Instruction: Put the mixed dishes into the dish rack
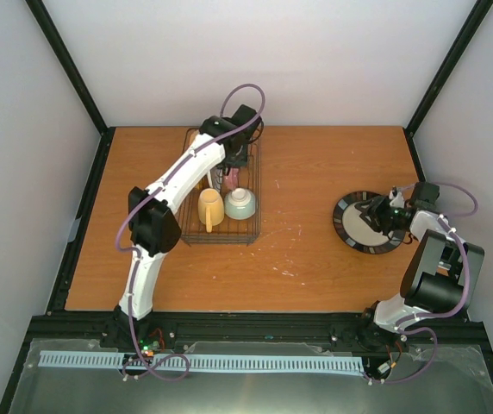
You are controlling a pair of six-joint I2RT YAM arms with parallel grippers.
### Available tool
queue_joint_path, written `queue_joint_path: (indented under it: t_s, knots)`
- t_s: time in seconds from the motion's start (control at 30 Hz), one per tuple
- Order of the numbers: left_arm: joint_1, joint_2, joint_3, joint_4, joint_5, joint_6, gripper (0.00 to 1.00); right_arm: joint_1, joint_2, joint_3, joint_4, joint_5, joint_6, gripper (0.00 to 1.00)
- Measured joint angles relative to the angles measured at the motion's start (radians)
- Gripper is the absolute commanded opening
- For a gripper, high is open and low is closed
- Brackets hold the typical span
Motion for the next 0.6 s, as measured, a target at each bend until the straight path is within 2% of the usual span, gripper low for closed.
queue_joint_path:
  t_s: [0.2, 0.43, 0.47, 0.5, 0.57, 0.6]
  knots:
    - [0.02, -0.005, -0.074, 0.019, 0.054, -0.078, 0.01, 0.002, 0.002, -0.01, 0.011, -0.005, 0.014, 0.37]
    - [0.023, 0.043, -0.075, 0.021, 0.064, -0.088, 0.01, 0.008, 0.035, -0.007, 0.028, -0.019, 0.022, 0.37]
    - [0.022, 0.057, -0.056, 0.017, 0.06, -0.087, 0.05, 0.008, 0.036, -0.007, 0.028, -0.018, 0.022, 0.37]
    - [0.022, 0.061, -0.04, 0.014, 0.054, -0.087, 0.16, 0.008, 0.036, -0.007, 0.028, -0.018, 0.022, 0.37]
    - [0.026, 0.072, -0.018, 0.006, 0.056, -0.086, 0.45, 0.008, 0.036, -0.007, 0.03, -0.018, 0.022, 0.37]
    - [0.028, 0.083, -0.011, 0.006, 0.056, -0.08, 0.55, 0.008, 0.036, -0.007, 0.03, -0.018, 0.022, 0.37]
